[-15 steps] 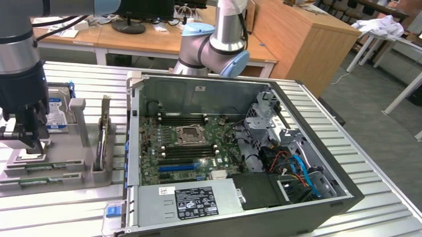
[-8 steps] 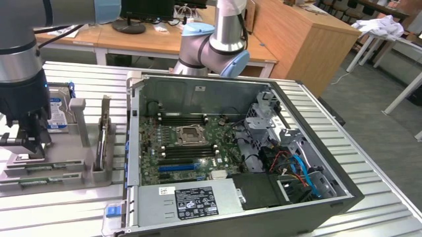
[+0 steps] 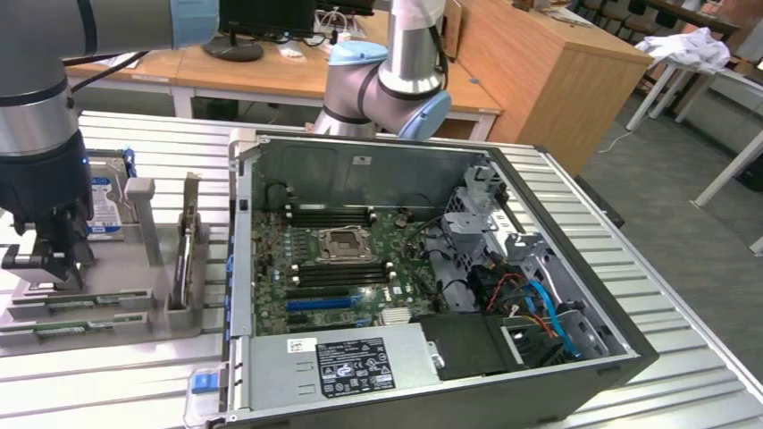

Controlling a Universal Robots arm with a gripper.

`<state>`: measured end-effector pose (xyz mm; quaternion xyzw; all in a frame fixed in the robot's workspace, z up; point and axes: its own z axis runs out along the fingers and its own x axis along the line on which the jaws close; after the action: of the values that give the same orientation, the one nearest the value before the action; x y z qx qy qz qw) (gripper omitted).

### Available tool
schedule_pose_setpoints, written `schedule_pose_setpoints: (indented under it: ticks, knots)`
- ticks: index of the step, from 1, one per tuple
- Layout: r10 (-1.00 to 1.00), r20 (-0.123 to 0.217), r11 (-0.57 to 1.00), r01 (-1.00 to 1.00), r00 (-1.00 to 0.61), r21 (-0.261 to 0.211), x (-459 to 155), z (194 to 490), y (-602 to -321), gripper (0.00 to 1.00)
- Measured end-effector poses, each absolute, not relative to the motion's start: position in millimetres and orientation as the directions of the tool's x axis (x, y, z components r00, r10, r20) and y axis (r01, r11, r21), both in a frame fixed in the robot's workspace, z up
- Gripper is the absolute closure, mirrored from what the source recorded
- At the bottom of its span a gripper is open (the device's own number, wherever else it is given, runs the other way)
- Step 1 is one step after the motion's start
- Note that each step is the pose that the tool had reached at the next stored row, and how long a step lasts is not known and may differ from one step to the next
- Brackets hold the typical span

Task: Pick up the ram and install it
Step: 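Pick up the ram and move it above insertion slot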

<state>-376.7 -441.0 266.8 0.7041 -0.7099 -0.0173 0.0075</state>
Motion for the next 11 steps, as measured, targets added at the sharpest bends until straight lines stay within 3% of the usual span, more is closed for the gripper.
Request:
schedule_pose_setpoints:
  ticks: [11]
  knots:
    - [-1.0, -0.014, 0.008, -0.999, -0.009, 0.035, -376.7, 266.8, -453.9, 0.57]
